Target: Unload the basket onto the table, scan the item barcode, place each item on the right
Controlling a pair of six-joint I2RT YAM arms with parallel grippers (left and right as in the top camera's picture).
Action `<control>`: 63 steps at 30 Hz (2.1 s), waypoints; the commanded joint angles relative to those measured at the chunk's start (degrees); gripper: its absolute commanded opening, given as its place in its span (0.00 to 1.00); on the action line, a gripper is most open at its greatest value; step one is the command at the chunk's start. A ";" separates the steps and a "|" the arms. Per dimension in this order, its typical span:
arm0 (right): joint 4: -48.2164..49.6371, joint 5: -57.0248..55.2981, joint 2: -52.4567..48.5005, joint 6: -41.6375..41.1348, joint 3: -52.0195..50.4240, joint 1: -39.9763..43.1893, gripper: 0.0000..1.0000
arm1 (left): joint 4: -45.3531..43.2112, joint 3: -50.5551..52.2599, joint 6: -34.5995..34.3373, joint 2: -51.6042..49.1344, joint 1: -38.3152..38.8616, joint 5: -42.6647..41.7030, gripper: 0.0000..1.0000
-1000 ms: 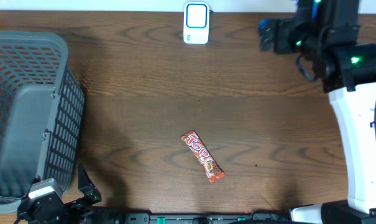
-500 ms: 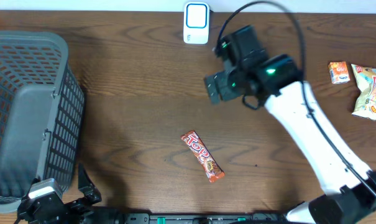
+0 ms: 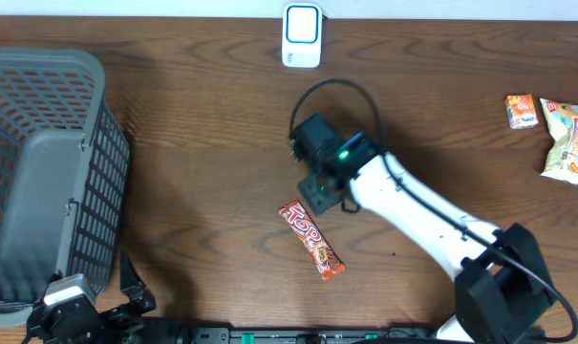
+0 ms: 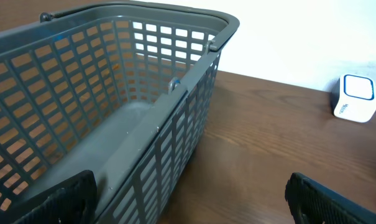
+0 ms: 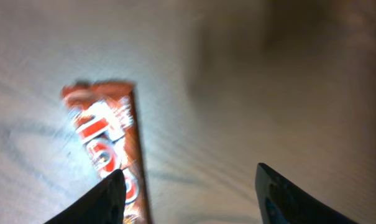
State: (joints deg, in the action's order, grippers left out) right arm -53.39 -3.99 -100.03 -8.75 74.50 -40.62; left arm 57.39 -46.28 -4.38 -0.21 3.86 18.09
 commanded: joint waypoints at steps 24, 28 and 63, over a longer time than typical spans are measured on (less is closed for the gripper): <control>22.58 -5.16 -0.02 -1.90 -23.45 -13.53 0.88 | 5.57 4.17 -4.02 0.00 -0.20 1.46 0.98; 22.58 -5.14 0.07 -1.92 -22.71 -14.36 0.99 | 5.57 4.17 -4.02 0.00 -0.20 1.44 0.98; 18.51 -6.54 -10.01 -5.38 -22.45 -14.64 0.54 | 5.57 4.17 -4.02 0.02 -0.20 1.44 0.98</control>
State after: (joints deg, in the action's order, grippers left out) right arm -33.17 -5.82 -102.80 -13.82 56.01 -55.20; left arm 57.39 -46.26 -4.38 -0.21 3.86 18.09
